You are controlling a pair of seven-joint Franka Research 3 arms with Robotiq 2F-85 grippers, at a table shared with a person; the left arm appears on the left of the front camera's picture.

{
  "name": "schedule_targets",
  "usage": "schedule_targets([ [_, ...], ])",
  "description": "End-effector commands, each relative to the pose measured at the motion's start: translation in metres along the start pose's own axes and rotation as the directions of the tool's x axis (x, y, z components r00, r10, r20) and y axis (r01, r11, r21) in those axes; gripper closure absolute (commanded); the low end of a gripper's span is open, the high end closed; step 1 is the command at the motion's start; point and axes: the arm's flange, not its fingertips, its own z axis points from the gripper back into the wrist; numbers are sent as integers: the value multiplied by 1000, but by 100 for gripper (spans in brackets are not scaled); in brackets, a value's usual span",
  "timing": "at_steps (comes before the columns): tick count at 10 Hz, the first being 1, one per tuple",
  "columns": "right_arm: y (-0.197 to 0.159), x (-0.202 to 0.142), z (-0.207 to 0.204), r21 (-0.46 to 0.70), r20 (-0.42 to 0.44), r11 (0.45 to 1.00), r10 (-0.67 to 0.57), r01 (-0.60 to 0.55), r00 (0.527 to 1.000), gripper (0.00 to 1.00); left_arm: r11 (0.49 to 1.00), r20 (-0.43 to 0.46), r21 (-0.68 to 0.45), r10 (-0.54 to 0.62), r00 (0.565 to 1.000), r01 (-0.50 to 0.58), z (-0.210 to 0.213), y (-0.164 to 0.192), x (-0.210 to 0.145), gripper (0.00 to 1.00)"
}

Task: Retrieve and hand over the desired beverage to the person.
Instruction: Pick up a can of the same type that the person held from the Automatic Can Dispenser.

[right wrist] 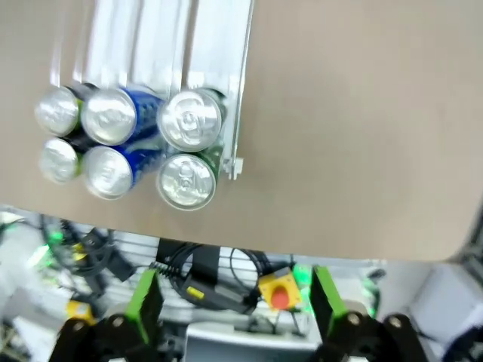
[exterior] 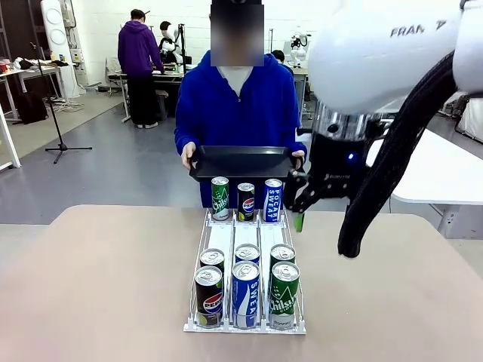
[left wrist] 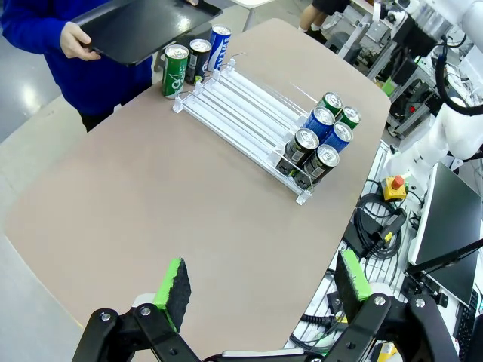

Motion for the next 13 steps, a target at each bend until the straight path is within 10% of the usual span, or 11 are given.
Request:
schedule_targets([
  [1,15,-16,-30,29,-22,996,-87,88,996,0,1000,17,-11,-22,1000,22,2,1,0,0],
  [13,35,6,-111,79,71,978,-198,192,978,0,1000,17,-11,-22,1000,22,2,1,0,0],
])
